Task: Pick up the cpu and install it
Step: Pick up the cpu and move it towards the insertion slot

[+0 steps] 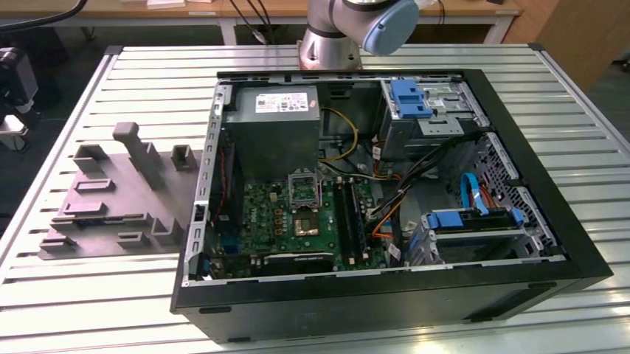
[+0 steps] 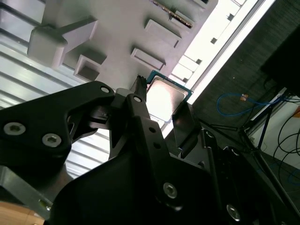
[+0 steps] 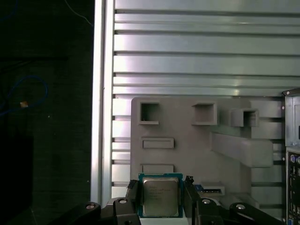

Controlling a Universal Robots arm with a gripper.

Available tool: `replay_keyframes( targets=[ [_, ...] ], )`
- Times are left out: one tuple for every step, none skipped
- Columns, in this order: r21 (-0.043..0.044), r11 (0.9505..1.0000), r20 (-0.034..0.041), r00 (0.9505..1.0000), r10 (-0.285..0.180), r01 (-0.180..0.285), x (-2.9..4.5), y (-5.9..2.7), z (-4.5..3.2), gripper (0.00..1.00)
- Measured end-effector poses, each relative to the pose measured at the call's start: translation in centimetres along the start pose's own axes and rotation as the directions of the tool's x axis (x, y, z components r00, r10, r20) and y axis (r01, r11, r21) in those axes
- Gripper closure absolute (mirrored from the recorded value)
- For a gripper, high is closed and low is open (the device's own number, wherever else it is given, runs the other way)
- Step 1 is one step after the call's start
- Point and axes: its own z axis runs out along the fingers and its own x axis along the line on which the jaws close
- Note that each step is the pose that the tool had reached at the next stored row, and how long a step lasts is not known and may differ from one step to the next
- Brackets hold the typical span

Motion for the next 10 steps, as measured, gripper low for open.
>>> replay_keyframes(
  targets=[
    [0.0000,1.0000,0.0000,1.0000,0.000,0.000,0.00,0.00,-0.08,0.53],
    [0.0000,1.0000,0.0000,1.0000,0.000,0.000,0.00,0.01,-0.16,0.53],
    [0.0000,1.0000,-0.0001,1.0000,0.000,0.000,0.00,0.01,-0.25,0.53],
    [0.0000,1.0000,-0.0001,1.0000,0.000,0.000,0.00,0.02,-0.35,0.53],
    [0.0000,1.0000,0.0000,1.0000,0.000,0.000,0.00,0.02,-0.43,0.53],
    [-0.0001,1.0000,0.0001,1.0000,0.000,0.000,-0.01,0.02,-0.47,0.53],
    [-0.0001,1.0000,0.0002,1.0000,0.000,0.000,0.00,0.02,-0.47,0.53],
    [0.0000,1.0000,0.0000,1.0000,0.000,0.000,-0.01,0.02,-0.52,0.53],
    [0.0000,1.0000,0.0000,1.0000,0.000,0.000,-0.01,0.03,-0.55,0.53],
    [0.0000,1.0000,0.0000,1.0000,0.000,0.000,-0.01,0.03,-0.55,0.53]
  ],
)
